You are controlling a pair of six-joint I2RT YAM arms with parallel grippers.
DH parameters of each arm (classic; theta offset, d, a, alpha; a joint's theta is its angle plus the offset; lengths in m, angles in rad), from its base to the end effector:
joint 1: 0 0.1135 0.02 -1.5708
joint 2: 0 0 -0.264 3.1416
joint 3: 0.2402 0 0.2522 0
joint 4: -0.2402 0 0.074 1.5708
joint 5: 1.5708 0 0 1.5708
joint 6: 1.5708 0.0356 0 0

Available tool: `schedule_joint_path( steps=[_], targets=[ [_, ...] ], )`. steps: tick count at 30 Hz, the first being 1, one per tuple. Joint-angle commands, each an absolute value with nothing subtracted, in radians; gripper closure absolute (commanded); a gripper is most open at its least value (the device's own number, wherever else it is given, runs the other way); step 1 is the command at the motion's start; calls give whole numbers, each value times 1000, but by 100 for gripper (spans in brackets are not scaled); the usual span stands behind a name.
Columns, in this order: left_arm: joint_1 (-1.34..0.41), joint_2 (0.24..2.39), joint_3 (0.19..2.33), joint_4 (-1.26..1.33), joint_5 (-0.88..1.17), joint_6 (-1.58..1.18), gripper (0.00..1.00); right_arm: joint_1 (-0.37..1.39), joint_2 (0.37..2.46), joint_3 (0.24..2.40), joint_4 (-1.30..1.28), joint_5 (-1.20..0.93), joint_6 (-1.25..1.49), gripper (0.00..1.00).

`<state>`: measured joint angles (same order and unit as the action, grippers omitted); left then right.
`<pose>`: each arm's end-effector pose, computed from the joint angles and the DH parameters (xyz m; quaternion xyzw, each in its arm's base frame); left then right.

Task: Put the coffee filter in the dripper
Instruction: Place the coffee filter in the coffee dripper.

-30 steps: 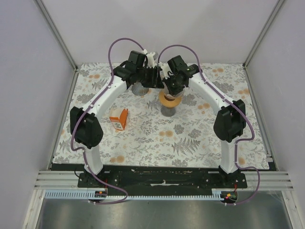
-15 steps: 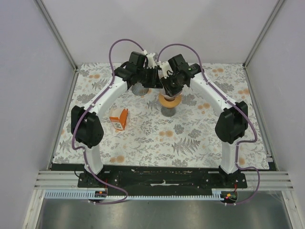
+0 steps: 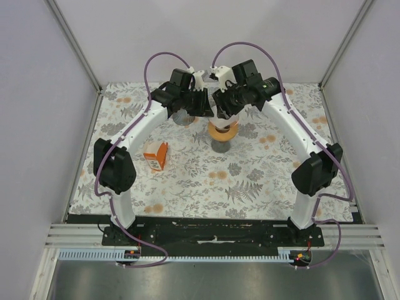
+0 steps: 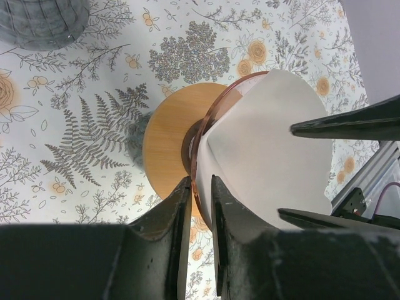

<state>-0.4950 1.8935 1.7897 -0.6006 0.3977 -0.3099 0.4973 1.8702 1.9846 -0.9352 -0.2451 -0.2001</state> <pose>0.3762 -0.2188 0.3290 0.1648 0.8783 -0.3261 0.3084 0.3548 0.2024 0.3739 -0.3576 0.8527 0.1663 0.3427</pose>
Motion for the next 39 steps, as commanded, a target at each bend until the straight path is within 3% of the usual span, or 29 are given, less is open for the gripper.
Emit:
schedule_joint_path(
  steps=[1, 5, 9, 22, 26, 29, 31, 39],
  targets=[
    [-497, 1870, 1793, -594, 407, -298, 75, 482, 1795, 2004, -901, -320, -323, 44],
    [-497, 1868, 1793, -594, 402, -296, 75, 483, 1646, 1821, -772, -408, -541, 25],
    [-497, 1870, 1799, -594, 403, -296, 76, 485, 1493, 1584, -597, -529, -747, 16],
    [-499, 1878, 1810, -600, 407, -291, 75, 577, 1620, 1549, -655, -364, -968, 18],
    [-499, 1885, 1821, -604, 408, -290, 75, 591, 1634, 1531, -635, -322, -977, 28],
    [-497, 1890, 1827, -607, 405, -288, 75, 594, 1625, 1511, -626, -324, -968, 55],
    [-497, 1891, 1830, -607, 405, -288, 75, 594, 1615, 1480, -612, -321, -968, 66],
    [-497, 1902, 1836, -611, 405, -288, 75, 594, 1611, 1450, -606, -316, -971, 85]
  ],
)
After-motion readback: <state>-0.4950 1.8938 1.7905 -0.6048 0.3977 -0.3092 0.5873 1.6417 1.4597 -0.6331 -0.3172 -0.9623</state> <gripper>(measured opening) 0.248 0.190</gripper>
